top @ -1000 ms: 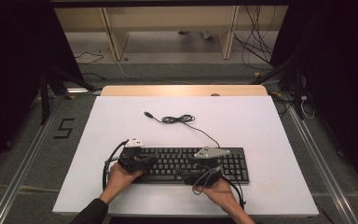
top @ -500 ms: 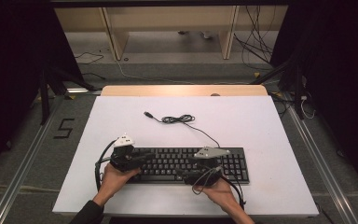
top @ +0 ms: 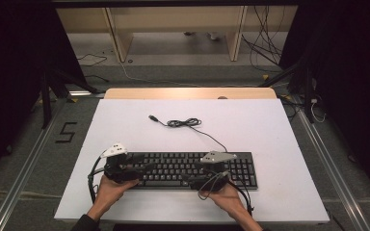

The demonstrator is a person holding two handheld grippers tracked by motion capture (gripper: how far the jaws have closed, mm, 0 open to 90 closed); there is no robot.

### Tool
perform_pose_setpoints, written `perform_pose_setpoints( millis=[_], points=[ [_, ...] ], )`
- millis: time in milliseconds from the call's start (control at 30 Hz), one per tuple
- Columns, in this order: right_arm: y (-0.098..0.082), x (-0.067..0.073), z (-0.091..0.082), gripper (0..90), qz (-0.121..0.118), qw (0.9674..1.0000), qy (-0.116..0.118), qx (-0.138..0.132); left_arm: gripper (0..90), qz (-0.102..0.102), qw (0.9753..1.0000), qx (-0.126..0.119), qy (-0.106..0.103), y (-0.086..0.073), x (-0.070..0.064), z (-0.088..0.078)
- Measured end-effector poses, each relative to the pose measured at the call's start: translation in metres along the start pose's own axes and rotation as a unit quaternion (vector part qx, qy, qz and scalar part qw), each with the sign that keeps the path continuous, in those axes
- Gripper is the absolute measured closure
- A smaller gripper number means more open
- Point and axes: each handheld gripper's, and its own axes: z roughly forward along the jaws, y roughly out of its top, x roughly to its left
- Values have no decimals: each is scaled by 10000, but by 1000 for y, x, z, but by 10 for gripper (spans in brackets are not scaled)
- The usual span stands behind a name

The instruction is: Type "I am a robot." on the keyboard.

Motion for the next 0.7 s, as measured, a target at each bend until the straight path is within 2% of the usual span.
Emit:
perform_pose_setpoints(
  millis=[100, 433, 700],
  points=[
    [0, 0, 1, 366, 9, 10000, -9, 13, 346, -26, 10000, -84, 7, -1, 0, -6],
    [-1, 0, 3, 628, 2, 9999, -87, 145, 330, -30, 9999, -113, 30, -9, -2, -15],
    [-2, 0, 6, 749, -76, 9998, -64, 186, 315, -2, 9999, -114, 49, -14, -1, -19]
  ],
)
